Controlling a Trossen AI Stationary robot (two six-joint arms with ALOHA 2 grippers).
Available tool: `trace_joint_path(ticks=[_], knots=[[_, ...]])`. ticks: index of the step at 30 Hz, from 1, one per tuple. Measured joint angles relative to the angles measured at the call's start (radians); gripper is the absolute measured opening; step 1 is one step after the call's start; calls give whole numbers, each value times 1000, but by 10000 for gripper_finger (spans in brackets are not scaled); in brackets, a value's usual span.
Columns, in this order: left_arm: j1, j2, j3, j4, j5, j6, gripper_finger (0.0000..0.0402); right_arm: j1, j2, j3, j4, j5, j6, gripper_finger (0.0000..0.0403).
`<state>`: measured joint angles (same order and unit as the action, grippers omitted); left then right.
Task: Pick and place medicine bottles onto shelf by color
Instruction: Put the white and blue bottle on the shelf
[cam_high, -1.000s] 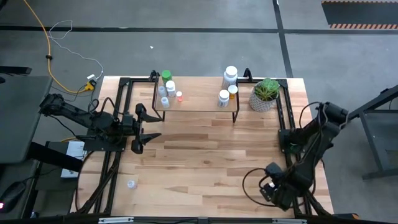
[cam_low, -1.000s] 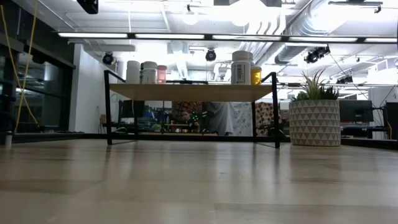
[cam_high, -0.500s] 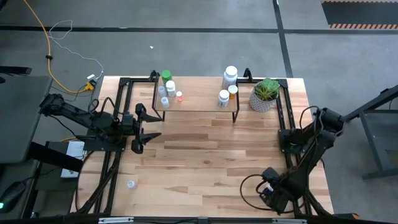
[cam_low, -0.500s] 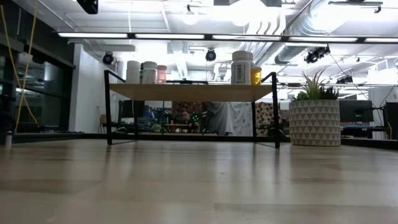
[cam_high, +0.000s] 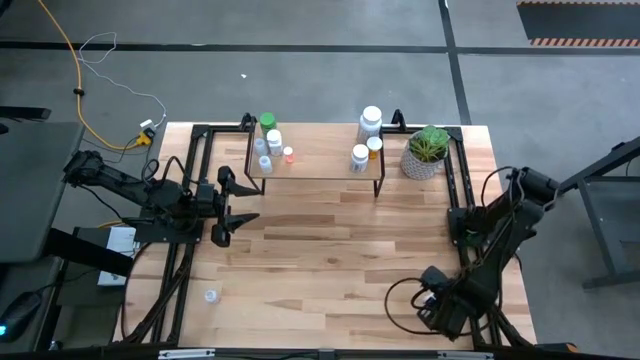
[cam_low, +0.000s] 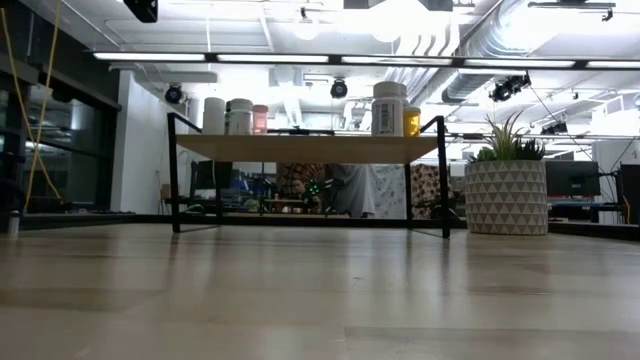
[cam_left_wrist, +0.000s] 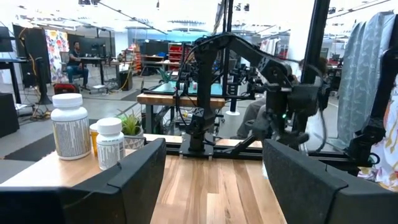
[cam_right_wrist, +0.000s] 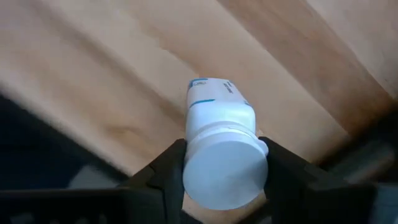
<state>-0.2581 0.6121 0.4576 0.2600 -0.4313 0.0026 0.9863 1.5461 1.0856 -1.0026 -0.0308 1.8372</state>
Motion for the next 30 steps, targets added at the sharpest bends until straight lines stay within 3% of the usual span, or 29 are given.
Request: trace_joint_path(ticks=[6, 12, 17, 23, 30], knots=[[0, 0, 0, 0, 0, 0, 260, -163, -33, 151, 9, 178, -373, 149], [0, 0, 0, 0, 0, 1, 260, -455, -33, 401, -18, 280, -952, 149], [0, 0, 0, 0, 0, -2, 260, -709, 10, 621, -95, 354, -1295, 149], [0, 0, 0, 0, -2, -2, 260, -923, 168, 873, -145, 338, -1545, 149], [0, 0, 0, 0, -3, -1, 258, -1072, 396, 1120, -362, 336, -1603, 149]])
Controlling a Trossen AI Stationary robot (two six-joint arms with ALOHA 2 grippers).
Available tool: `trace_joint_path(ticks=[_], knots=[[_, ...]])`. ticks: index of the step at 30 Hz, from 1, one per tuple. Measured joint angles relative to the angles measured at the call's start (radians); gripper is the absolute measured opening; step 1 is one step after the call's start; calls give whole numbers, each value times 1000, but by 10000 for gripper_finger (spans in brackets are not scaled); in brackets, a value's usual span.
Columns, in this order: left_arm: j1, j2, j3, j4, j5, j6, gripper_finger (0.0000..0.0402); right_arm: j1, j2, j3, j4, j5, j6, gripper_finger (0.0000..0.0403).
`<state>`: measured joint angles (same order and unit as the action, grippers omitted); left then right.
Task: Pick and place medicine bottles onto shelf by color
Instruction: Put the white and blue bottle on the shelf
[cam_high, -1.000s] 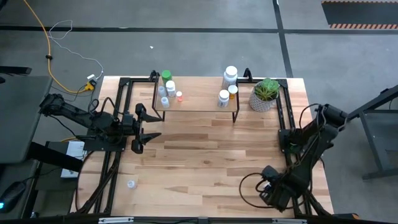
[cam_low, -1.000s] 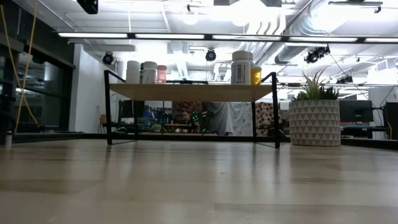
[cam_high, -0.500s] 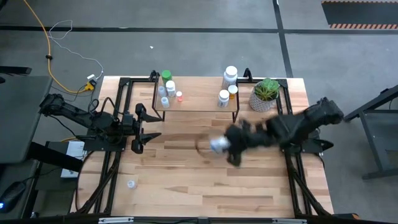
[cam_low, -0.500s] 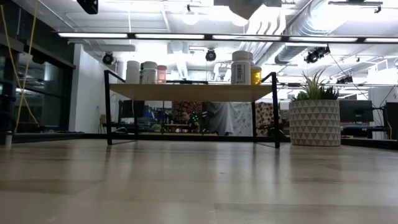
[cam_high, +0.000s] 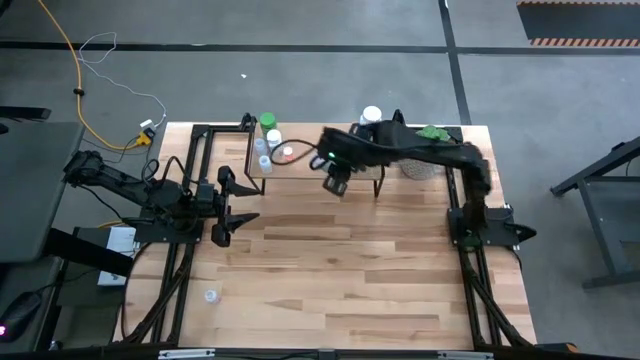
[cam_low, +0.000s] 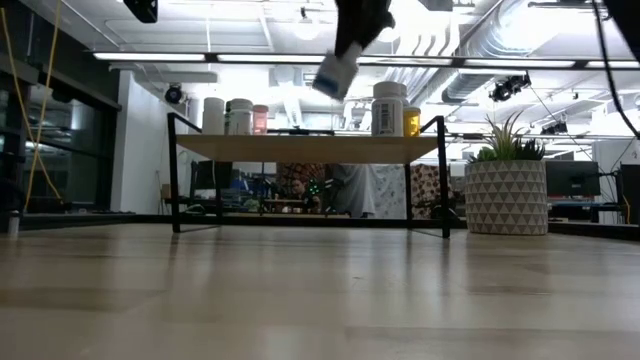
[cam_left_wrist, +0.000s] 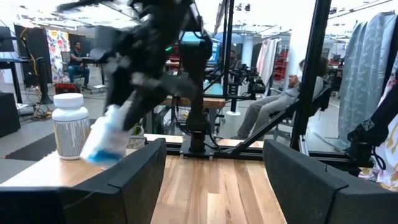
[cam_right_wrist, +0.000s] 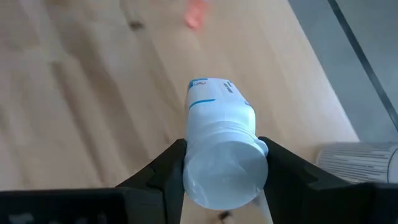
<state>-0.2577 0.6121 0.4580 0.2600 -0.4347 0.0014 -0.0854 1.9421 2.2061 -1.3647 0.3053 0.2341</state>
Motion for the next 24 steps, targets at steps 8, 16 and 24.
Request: trace_joint_path(ticks=[8, 16, 24], knots=[[0, 0, 0, 0, 0, 1, 258, -79, 145, 103, -128, -3, -7, 156], [0, 0, 0, 0, 0, 2, 258, -105, 166, 104, -127, -66, -22, 221], [0, 0, 0, 0, 0, 2, 259, -136, 166, 104, -105, -67, -64, 234]])
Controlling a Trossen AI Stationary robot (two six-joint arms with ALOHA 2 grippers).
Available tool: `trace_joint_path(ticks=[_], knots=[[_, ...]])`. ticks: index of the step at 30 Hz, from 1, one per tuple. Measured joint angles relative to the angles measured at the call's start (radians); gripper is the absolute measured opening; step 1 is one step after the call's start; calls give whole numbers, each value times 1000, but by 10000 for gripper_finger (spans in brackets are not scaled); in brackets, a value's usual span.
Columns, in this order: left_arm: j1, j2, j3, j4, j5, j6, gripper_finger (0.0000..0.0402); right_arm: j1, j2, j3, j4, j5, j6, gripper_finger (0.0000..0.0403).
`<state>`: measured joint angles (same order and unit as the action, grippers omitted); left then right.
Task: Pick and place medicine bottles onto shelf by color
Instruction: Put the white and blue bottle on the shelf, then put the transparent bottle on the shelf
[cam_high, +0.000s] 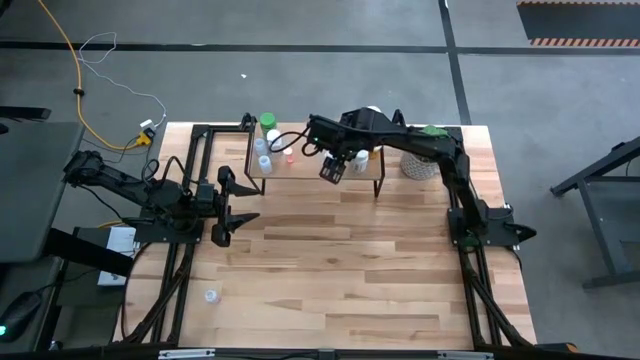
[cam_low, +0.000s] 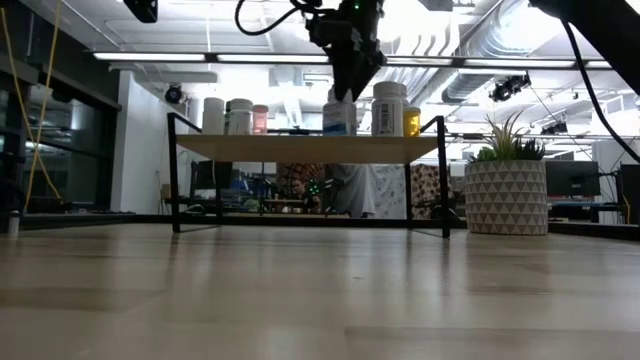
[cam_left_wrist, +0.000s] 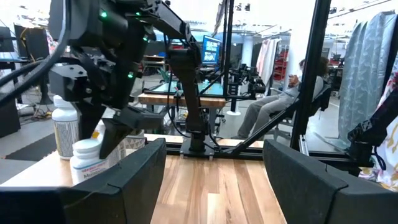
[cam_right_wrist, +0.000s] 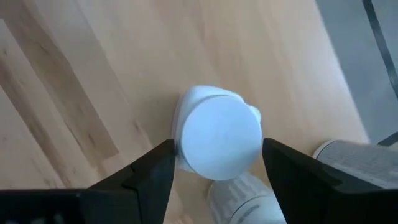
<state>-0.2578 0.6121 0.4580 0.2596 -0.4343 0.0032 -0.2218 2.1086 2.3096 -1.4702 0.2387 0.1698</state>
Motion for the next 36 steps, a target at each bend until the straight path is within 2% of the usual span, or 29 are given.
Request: trace_joint_path(ticks=[7, 13, 20, 25, 28, 31, 34, 36], knots=[[0, 0, 0, -1, -37, 0, 259, 9, -30, 0, -32, -11, -62, 236], [0, -1, 0, -14, -44, -4, 259, 86, -79, -1, -88, -19, -72, 236], [0, -6, 0, -105, -16, -70, 259, 281, -120, -2, -88, 6, -31, 236], [0, -12, 0, -155, 10, -102, 260, 444, -130, -9, -96, 161, 49, 236], [0, -18, 0, -160, 34, -105, 259, 520, -193, -129, -98, 208, 125, 236], [0, -28, 0, -160, 39, -105, 260, 574, -325, -384, -76, 255, 287, 236], [0, -39, 0, -159, 41, -105, 259, 622, -508, -687, 94, 257, 447, 236], [0, -44, 0, -158, 40, -105, 259, 658, -639, -874, 270, 255, 511, 236]])
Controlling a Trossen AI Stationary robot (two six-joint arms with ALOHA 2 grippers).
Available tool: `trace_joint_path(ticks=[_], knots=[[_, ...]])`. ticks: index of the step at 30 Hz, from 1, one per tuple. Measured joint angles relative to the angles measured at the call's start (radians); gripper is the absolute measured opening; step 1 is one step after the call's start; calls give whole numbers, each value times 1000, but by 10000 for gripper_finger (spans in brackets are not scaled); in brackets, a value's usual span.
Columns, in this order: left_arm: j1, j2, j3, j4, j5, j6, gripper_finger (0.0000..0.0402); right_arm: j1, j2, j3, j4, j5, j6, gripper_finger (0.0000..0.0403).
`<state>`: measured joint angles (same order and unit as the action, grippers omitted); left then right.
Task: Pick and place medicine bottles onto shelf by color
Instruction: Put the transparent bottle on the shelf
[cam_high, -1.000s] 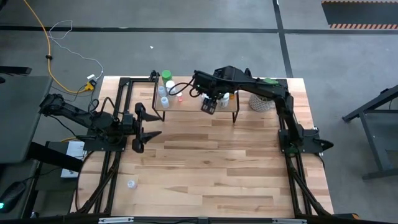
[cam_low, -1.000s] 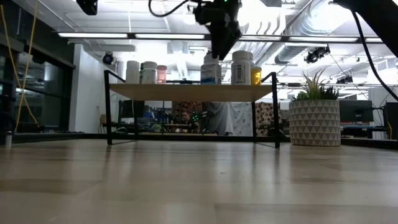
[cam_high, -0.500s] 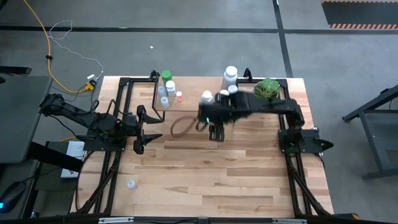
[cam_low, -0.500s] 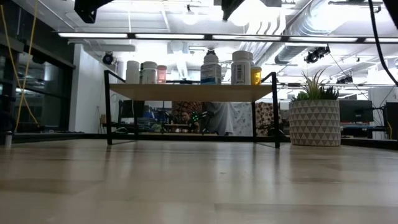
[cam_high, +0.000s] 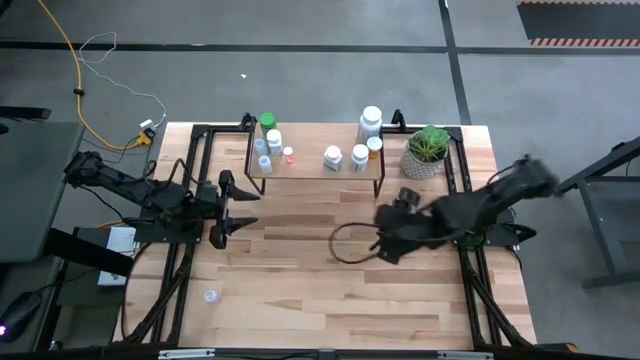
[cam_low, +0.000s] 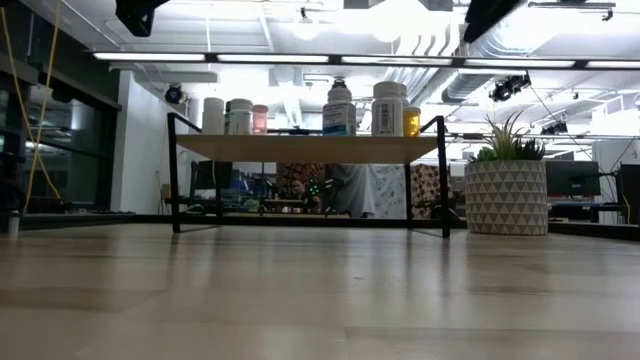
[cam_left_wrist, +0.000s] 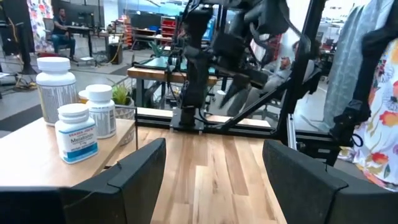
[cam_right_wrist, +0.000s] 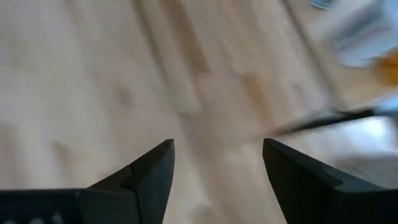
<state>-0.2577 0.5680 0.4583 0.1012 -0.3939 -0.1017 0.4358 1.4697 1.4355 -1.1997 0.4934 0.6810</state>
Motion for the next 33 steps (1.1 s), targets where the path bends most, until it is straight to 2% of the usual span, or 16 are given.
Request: trace_joint_path(ticks=[3, 6, 9, 12, 17, 23, 26, 33], knots=[[0, 0, 0, -1, 0, 0, 260, 54, -164, -249, 324, 30, 4, 236], [0, 11, 0, 1, 0, -21, 259, 87, -274, -452, 665, 73, -90, 236], [-6, 28, 0, 0, -1, -54, 259, 94, -327, -592, 947, 64, -208, 236], [-24, 62, 24, -47, -16, -88, 259, 93, -346, -660, 1110, 30, -294, 236], [-100, 192, 176, -367, -11, -252, 259, 90, -346, -681, 1171, 29, -346, 236], [-310, 426, 358, -828, 103, -594, 258, 90, -344, -680, 1164, 28, -349, 236], [-441, 529, 376, -889, 130, -749, 258, 90, -344, -680, 1160, 28, -350, 236], [-665, 696, 378, -845, 179, -1016, 258, 90, -344, -679, 1156, 27, -367, 236]])
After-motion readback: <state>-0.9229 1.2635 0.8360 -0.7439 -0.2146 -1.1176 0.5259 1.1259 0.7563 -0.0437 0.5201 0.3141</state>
